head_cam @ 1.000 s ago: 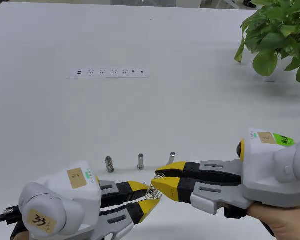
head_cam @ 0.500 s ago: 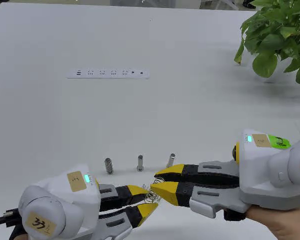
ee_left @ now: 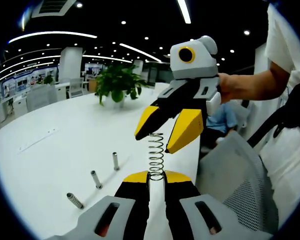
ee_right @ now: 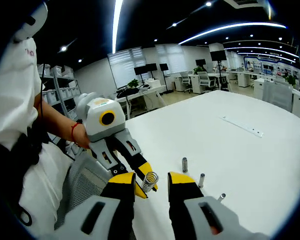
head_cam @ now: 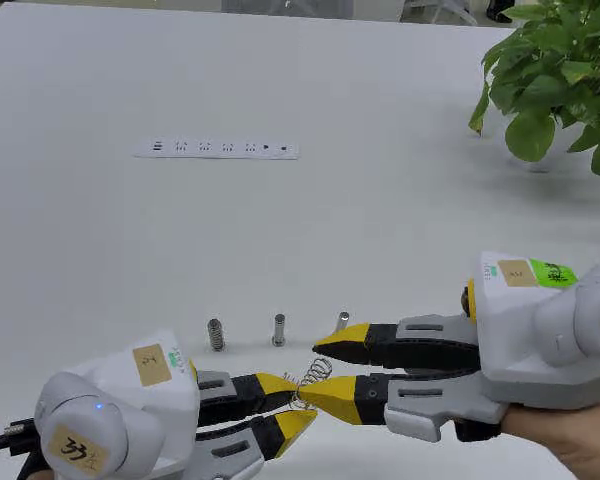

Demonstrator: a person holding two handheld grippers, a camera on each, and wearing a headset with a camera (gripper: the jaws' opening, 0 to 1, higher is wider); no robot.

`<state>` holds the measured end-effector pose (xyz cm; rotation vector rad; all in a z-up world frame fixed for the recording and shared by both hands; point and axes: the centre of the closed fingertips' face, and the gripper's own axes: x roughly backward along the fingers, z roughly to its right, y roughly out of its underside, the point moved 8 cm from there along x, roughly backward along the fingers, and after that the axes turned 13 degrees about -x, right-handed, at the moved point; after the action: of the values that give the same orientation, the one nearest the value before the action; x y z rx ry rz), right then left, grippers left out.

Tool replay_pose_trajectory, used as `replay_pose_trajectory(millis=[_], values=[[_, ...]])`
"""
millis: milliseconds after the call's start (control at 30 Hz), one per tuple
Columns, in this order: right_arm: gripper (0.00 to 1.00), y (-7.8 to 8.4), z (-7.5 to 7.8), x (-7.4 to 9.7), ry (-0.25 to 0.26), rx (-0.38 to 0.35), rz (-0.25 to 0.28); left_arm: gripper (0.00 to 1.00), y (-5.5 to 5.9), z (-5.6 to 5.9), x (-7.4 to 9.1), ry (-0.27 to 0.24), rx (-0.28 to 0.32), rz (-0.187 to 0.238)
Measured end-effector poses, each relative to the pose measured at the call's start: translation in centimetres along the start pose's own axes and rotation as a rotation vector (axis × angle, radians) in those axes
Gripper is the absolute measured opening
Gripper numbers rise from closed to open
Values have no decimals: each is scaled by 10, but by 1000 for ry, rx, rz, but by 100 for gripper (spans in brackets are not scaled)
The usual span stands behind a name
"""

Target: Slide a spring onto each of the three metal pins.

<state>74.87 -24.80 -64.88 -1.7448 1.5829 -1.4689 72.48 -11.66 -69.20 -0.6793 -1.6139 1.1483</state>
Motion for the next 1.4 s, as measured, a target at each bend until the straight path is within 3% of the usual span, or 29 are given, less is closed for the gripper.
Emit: replay_pose_trajectory(millis=[167, 467, 800, 1067, 1400], values=[[30, -13, 2, 2, -52, 95, -103, 10, 0, -1, 1, 0, 0, 13], [29, -30, 1, -9, -158, 266, -356, 10, 0, -4, 3, -2, -9, 31], [23, -36, -4, -27, -244, 395, -544, 10, 1, -4, 4, -3, 2, 61], [17, -37, -4, -35, -279, 447, -635, 10, 2, -5, 3, 2, 3, 82], [12, -38, -3, -40, -301, 477, -685, 10, 5, -7, 5, 1, 10, 98]])
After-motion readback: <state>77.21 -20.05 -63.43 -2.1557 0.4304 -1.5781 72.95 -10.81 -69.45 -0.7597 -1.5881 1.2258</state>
